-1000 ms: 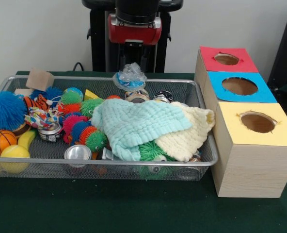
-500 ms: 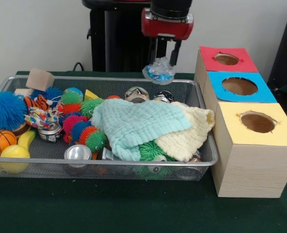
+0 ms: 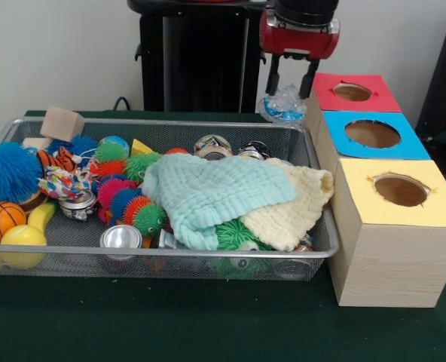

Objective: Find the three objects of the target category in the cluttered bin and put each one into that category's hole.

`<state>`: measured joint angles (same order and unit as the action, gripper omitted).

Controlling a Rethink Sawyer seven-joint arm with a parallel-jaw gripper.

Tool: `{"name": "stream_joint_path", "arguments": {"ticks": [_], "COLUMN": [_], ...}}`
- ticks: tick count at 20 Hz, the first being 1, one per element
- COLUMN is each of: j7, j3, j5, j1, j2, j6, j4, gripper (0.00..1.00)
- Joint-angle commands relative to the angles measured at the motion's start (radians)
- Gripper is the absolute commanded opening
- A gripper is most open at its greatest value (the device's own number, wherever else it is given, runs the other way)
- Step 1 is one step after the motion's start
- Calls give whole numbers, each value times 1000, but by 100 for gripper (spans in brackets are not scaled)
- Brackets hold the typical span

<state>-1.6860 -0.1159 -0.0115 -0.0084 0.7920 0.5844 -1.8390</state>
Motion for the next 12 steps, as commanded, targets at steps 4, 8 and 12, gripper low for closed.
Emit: {"name": "stream_joint_path", "arguments": {"ticks": [4, 8, 12], "j7": [-276, -283, -290], "j3": [-4, -1, 5], "j5": [60, 70, 77], "j1": [23, 30, 36], "j2": [-28, -37, -49], "j6": [-63, -69, -99], "j4": [-60, -58, -69], "gripper": [0, 0, 0]}}
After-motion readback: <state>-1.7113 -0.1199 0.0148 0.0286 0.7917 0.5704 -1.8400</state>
